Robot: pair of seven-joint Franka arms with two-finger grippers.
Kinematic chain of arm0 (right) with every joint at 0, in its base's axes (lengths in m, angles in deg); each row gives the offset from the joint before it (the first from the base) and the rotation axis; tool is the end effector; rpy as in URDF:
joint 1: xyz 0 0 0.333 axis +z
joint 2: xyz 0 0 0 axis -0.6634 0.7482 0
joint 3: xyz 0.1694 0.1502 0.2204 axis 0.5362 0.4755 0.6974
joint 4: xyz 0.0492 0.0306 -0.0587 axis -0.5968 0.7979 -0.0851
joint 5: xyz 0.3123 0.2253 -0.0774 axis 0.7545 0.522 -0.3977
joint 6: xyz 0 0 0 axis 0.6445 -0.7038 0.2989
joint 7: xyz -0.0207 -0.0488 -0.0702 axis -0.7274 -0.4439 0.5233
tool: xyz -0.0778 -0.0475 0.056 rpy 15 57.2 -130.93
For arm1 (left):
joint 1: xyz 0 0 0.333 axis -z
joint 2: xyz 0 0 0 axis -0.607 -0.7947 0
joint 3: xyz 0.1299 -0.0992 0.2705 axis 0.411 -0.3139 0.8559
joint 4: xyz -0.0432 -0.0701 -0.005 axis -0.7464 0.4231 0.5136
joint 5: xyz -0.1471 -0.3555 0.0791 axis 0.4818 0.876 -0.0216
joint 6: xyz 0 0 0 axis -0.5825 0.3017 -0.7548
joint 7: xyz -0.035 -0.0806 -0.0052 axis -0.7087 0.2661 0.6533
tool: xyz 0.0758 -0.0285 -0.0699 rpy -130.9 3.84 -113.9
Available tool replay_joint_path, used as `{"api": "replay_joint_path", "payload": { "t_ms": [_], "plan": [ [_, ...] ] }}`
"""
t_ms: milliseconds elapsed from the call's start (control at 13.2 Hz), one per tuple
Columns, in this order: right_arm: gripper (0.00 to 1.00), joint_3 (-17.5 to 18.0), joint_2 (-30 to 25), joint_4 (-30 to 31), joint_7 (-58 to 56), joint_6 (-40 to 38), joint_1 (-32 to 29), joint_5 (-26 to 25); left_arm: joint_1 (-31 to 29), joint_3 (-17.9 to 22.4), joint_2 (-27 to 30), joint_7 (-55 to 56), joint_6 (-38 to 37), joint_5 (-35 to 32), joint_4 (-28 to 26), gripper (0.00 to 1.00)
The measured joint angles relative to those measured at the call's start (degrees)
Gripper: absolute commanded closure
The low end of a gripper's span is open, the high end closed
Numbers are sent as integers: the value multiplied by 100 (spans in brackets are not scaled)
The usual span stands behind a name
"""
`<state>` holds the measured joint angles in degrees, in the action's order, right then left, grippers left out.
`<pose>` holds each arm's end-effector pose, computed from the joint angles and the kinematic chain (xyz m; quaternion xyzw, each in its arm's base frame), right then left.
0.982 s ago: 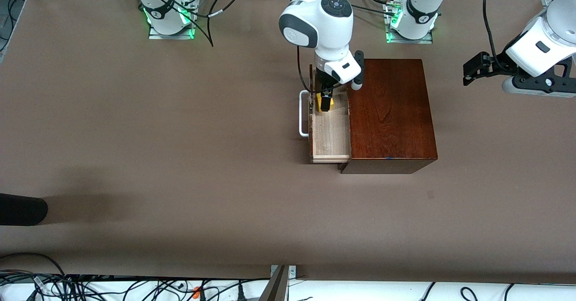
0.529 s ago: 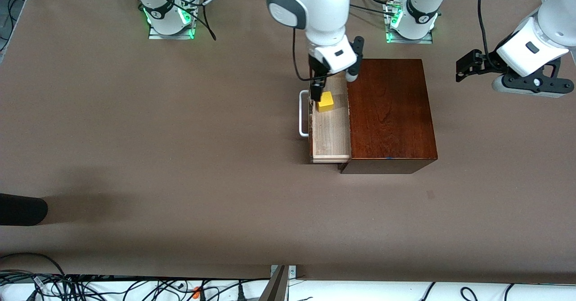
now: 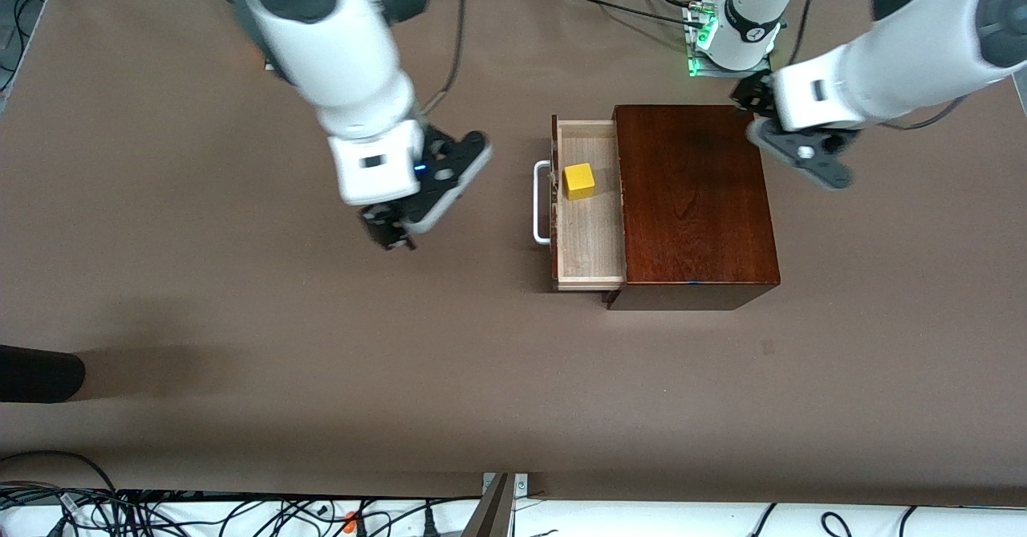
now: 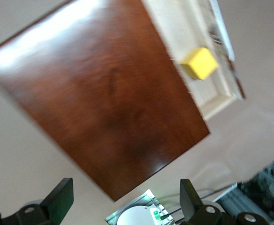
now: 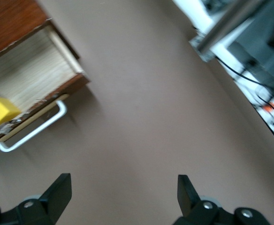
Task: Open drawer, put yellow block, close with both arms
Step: 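Raise the right gripper away while the left gripper reaches the drawer, then push the drawer front with the left gripper into the box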
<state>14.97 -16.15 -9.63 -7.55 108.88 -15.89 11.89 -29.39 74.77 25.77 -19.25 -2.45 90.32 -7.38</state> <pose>0.6133 0.3708 0.5796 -0.8967 -0.4284 -0.1061 0.0325 0.5284 -0.1757 0.5481 0.9347 -0.3097 -0.1417 0.1015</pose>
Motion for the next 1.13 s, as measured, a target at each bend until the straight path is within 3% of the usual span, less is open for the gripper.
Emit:
{"api": "replay_joint_path", "payload": {
  "t_ms": [227,453,831,1133],
  "plan": [
    [0,-14,-174,1,-196,-447,-1056,846,535,-82,-420,-1048,547,325,-4,0],
    [0,-26,-530,-3,-246,-1233,-1823,1111,1326,-148,-836,-1724,1675,333,-5,0],
    [0,-458,-1369,378,304,-1880,-1979,1133,2359,-154,-1711,-2461,3624,245,35,0],
    [0,-684,-1997,1563,832,-1724,-1980,1045,2856,-150,-2456,-2467,3824,-631,341,0]
  ]
}}
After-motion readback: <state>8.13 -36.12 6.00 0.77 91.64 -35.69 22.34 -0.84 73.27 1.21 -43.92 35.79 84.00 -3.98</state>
